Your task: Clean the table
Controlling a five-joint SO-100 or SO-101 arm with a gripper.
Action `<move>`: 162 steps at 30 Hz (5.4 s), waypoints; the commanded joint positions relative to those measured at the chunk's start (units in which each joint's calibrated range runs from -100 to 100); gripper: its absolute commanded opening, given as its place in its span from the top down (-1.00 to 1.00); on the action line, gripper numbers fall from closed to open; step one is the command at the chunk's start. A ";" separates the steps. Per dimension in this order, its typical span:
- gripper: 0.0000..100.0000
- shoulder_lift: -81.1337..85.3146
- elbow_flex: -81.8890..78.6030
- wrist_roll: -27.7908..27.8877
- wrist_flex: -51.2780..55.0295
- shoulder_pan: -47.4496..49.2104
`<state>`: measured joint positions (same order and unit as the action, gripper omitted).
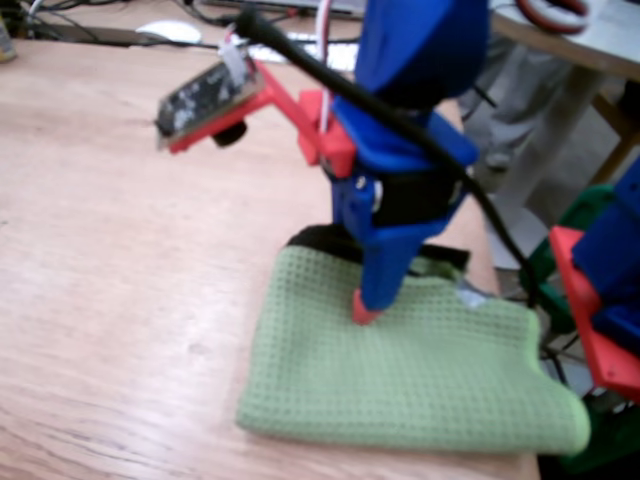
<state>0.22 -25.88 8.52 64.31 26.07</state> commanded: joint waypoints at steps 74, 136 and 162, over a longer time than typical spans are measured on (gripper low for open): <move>0.99 -38.30 65.19 -2.59 15.25 2.36; 0.99 -39.15 122.95 -6.74 14.43 -6.44; 0.99 -85.04 123.90 -12.06 2.85 -0.01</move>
<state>-84.09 98.29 -3.79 67.04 27.38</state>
